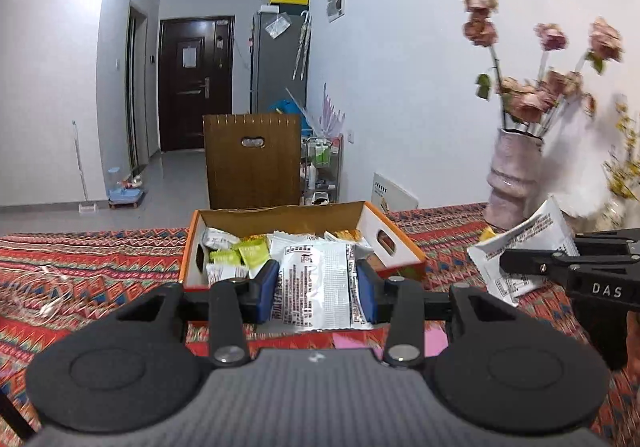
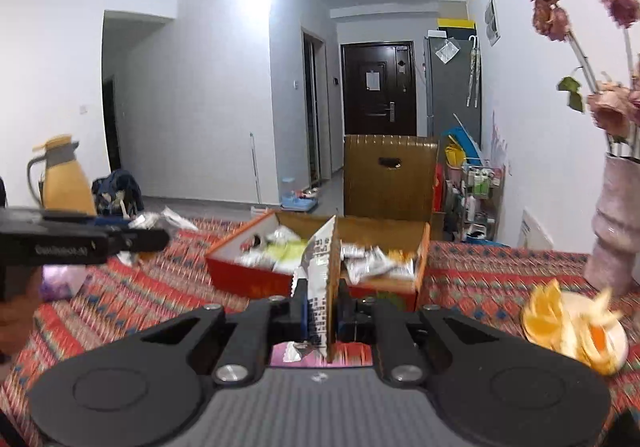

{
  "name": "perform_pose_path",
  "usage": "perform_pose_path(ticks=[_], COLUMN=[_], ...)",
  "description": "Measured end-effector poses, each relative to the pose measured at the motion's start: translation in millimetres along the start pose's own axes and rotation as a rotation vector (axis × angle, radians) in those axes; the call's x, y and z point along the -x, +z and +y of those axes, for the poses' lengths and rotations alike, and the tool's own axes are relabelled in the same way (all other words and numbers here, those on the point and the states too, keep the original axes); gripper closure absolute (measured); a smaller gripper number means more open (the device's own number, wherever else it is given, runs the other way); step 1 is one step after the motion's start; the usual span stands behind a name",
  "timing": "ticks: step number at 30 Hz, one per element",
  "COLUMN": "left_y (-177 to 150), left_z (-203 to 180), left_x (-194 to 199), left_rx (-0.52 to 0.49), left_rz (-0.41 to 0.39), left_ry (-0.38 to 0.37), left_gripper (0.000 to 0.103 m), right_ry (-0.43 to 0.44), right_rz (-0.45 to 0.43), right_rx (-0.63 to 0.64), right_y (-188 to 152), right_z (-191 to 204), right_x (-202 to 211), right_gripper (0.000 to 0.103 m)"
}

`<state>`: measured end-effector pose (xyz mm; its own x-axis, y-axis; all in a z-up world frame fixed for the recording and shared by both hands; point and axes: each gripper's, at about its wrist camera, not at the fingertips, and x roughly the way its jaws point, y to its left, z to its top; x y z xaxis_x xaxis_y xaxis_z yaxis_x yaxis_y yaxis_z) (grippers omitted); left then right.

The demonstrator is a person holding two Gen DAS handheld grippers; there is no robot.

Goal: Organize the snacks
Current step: 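Carry both white sachets over the orange box and open both tools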

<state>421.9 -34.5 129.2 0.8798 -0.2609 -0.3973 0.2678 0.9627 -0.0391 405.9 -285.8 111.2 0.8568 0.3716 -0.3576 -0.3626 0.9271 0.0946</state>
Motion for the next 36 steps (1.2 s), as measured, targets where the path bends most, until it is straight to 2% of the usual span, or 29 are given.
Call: perform_pose_path(ticks=[7,11,16,21,23,25,26,27,29,30,36], left_y=[25.2,26.8,7.3,-16.1,-26.2,-32.1,-31.2,-30.3,-29.2,-28.6,-13.1], left_z=[27.5,36.9,39.6,47.5,44.3,46.6,48.1,50.2,51.9,52.3,47.9], left_x=[-93.8,-145.2,-202.7,-238.0,-249.0,-248.2,-247.9,-246.8,-242.7,-241.7,-222.3], left_rx=[0.057,0.09,0.062,0.089,0.054,0.085,0.088,0.092,0.099,0.099,0.096], left_rz=[0.056,0.095,0.16,0.217,0.253,0.233,0.244,0.25,0.249,0.244,0.191], left_ry=[0.014,0.026,0.087,0.082,0.084,0.101,0.096,0.092,0.095,0.097,0.09], left_gripper=[0.062,0.062,0.061,0.061,0.058,0.05,0.049,0.043,0.03,0.025,0.019], right_ry=[0.067,0.064,0.062,0.036,0.02,0.014,0.005,-0.01,-0.032,-0.039,-0.083], right_rz=[0.019,0.055,0.143,0.243,0.267,0.299,0.306,0.312,0.307,0.296,0.232], right_rx=[-0.069,-0.107,-0.197,-0.222,-0.2,-0.194,-0.191,-0.189,-0.181,-0.175,-0.1], right_y=[31.2,36.3,32.4,21.2,19.1,12.7,8.9,6.3,4.2,4.3,20.9], right_z=[-25.7,-39.3,-62.8,-72.2,-70.6,-70.4,-69.5,-68.5,-66.6,-65.1,-56.3], right_x=[-92.1,-152.5,-229.1,-279.9,-291.4,-300.1,-300.6,-301.5,-300.8,-298.7,-274.2], right_gripper=[0.091,0.091,0.091,0.091,0.09,0.087,0.081,0.068,0.056,0.054,0.048])
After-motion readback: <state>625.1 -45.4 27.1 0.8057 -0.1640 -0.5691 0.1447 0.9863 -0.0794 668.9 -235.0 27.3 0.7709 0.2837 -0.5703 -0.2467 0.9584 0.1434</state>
